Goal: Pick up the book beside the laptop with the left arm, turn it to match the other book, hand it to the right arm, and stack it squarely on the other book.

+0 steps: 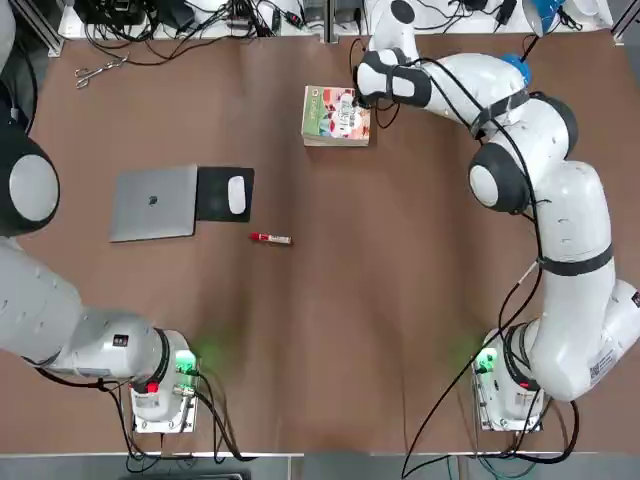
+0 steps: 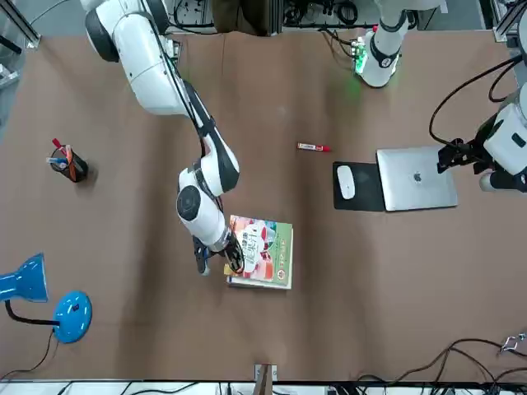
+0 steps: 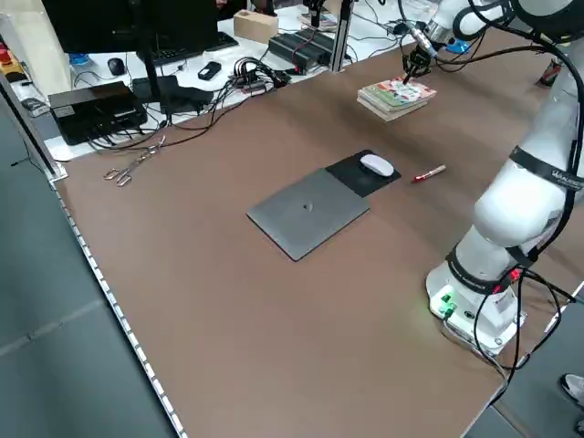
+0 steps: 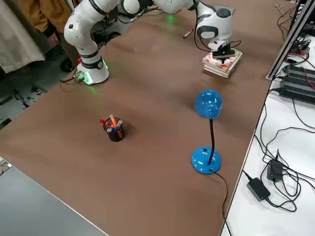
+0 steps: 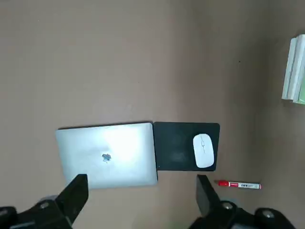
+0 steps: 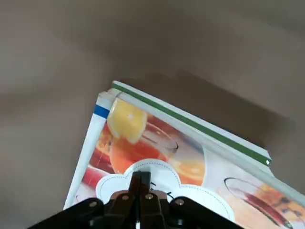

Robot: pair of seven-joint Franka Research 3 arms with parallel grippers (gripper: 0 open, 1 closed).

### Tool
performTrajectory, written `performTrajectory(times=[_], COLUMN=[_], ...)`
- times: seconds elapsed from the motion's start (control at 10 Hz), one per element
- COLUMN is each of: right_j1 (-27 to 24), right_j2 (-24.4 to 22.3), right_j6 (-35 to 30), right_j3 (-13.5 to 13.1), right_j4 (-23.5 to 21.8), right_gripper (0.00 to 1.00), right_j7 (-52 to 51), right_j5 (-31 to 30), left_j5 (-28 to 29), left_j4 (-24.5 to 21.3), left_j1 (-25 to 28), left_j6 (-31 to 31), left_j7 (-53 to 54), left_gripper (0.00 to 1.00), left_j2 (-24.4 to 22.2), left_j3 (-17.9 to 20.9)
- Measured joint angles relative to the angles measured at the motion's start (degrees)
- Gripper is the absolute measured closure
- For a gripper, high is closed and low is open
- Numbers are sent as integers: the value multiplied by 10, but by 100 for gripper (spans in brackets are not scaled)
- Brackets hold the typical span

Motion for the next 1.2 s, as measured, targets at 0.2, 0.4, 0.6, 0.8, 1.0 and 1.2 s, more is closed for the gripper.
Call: performTrajectory(times=[0.2,0.4,0.6,0.8,1.0,1.2], right_j1=[6,17,22,23,23,23], right_j2=[2,6,7,7,7,8], right_j6=[8,27,32,33,33,33], right_j3=[1,1,1,0,0,0], right_j4=[0,0,0,0,0,0], right_gripper=[98,98,98,98,98,98], right_j7=[0,0,0,0,0,1], right_j5=[0,0,0,0,0,0], left_j5=[0,0,0,0,0,0], left_j4=[0,0,0,0,0,0], left_j1=[0,1,1,1,1,1], left_j6=[0,0,0,0,0,0], left_j7=[0,0,0,0,0,0], left_gripper=[0,0,0,0,0,0], left_j2=[1,3,4,5,5,5], left_j3=[0,0,0,0,0,0])
